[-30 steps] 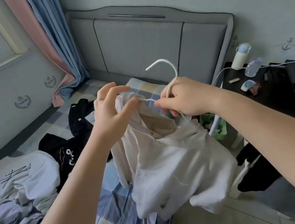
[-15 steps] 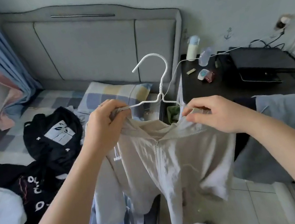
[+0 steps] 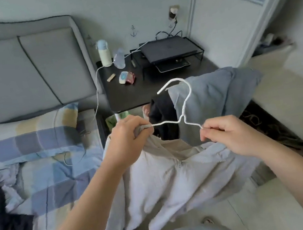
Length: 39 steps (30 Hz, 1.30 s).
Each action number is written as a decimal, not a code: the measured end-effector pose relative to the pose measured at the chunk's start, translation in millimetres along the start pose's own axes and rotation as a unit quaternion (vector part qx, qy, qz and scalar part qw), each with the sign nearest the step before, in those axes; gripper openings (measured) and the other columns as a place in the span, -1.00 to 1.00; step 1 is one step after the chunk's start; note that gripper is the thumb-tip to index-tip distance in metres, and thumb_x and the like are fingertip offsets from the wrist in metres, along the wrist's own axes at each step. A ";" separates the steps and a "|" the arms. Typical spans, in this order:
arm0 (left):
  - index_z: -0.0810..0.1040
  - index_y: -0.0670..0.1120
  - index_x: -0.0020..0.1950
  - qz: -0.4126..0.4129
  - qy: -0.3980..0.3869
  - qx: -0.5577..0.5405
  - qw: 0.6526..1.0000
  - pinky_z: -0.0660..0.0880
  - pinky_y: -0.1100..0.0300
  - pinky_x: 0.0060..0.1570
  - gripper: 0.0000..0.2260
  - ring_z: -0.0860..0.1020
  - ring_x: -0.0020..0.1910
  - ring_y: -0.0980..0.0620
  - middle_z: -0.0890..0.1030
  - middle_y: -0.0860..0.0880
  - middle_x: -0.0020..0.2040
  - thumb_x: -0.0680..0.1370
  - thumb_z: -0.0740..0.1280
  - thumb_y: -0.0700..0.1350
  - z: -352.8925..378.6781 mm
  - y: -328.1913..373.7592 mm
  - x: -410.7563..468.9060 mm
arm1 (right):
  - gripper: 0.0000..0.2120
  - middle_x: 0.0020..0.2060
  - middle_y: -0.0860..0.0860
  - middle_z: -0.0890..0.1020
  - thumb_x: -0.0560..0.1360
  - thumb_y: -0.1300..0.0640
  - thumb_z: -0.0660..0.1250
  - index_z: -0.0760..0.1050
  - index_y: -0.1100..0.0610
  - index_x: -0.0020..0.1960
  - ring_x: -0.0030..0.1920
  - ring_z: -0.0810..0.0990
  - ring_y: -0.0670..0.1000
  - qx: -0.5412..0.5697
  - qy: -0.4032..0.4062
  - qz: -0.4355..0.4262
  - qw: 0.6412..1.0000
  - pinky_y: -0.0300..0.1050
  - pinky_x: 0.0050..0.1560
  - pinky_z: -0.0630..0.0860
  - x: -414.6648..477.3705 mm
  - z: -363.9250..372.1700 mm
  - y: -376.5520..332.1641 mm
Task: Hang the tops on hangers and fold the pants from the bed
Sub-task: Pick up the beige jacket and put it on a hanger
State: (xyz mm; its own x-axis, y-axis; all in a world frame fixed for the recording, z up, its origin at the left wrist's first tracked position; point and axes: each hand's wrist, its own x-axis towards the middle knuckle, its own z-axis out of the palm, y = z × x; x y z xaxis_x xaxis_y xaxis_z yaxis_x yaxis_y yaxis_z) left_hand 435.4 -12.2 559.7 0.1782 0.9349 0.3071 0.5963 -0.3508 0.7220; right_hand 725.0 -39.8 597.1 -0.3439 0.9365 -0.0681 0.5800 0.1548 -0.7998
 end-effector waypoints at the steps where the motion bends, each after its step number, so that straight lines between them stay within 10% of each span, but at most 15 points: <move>1: 0.59 0.17 -0.12 0.023 -0.017 0.004 1.000 0.47 0.10 -0.03 -0.93 0.53 -0.03 0.20 0.57 0.26 -0.13 0.53 0.41 -0.01 17.2 7.6 9.6 | -0.71 -0.43 0.01 0.38 0.63 0.08 0.29 0.61 -0.08 -0.23 -0.37 0.33 0.06 0.005 0.013 0.015 1.000 -0.02 -0.30 0.28 -9.3 -12.6 11.0; 6: 0.62 0.04 0.23 0.041 -0.078 0.033 0.996 0.28 0.03 0.40 -0.73 0.40 0.38 -0.05 0.52 0.05 0.32 0.54 0.46 0.01 107.7 53.7 52.4 | -0.75 -0.43 -0.06 0.41 0.58 0.04 0.32 0.62 -0.04 -0.26 -0.39 0.33 -0.09 0.024 0.106 0.099 0.989 -0.30 -0.37 0.25 -58.6 -82.5 60.6; 13: 0.41 0.18 0.44 0.083 -0.206 -0.014 0.975 0.12 0.03 0.49 -0.56 0.12 0.55 0.02 0.25 0.09 0.55 0.58 0.40 0.02 223.3 132.6 105.0 | -0.74 -0.50 -0.18 0.45 0.59 0.07 0.32 0.65 0.00 -0.24 -0.49 0.35 -0.20 0.060 0.224 0.230 0.945 -0.37 -0.41 0.26 -115.9 -170.2 124.5; 26: 0.51 0.24 0.23 0.082 -0.358 -0.143 0.919 0.40 0.33 0.17 -0.77 0.45 0.21 0.36 0.52 0.33 0.20 0.58 0.32 0.16 374.2 243.7 167.5 | -0.61 -0.43 -0.03 0.53 0.54 0.30 0.25 0.70 -0.02 -0.30 -0.44 0.47 -0.11 0.300 0.453 0.274 0.793 -0.25 -0.39 0.43 -112.8 -275.2 194.4; 32: 0.57 0.25 -0.02 0.059 -0.385 -0.226 0.893 0.62 0.10 -0.21 -0.88 0.60 -0.14 0.17 0.64 0.18 -0.08 0.48 0.40 0.20 396.0 272.4 218.2 | -0.76 -0.35 -0.03 0.58 0.61 0.26 0.27 0.67 0.08 -0.11 -0.31 0.56 -0.05 0.363 0.508 0.176 0.761 -0.15 -0.23 0.51 -60.8 -334.4 202.9; 39: 0.57 0.18 -0.10 0.166 -0.377 -0.234 0.881 0.52 0.32 -0.25 -0.71 0.57 -0.26 0.19 0.63 0.13 -0.20 0.40 0.32 0.36 404.2 312.1 319.8 | -0.79 -0.16 -0.04 0.68 0.57 0.20 0.36 0.66 0.08 -0.22 -0.15 0.61 -0.02 0.275 0.593 0.111 0.749 0.06 0.04 0.53 8.0 -427.5 202.4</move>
State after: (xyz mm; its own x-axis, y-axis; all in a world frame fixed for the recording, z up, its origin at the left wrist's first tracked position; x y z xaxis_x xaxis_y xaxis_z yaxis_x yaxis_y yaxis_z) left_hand 994.9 199.3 632.6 0.8562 0.4852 0.1775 0.0573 -0.4306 0.9007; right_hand 1155.3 133.5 689.6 0.8021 0.5918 0.0808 0.0214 0.1067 -0.9941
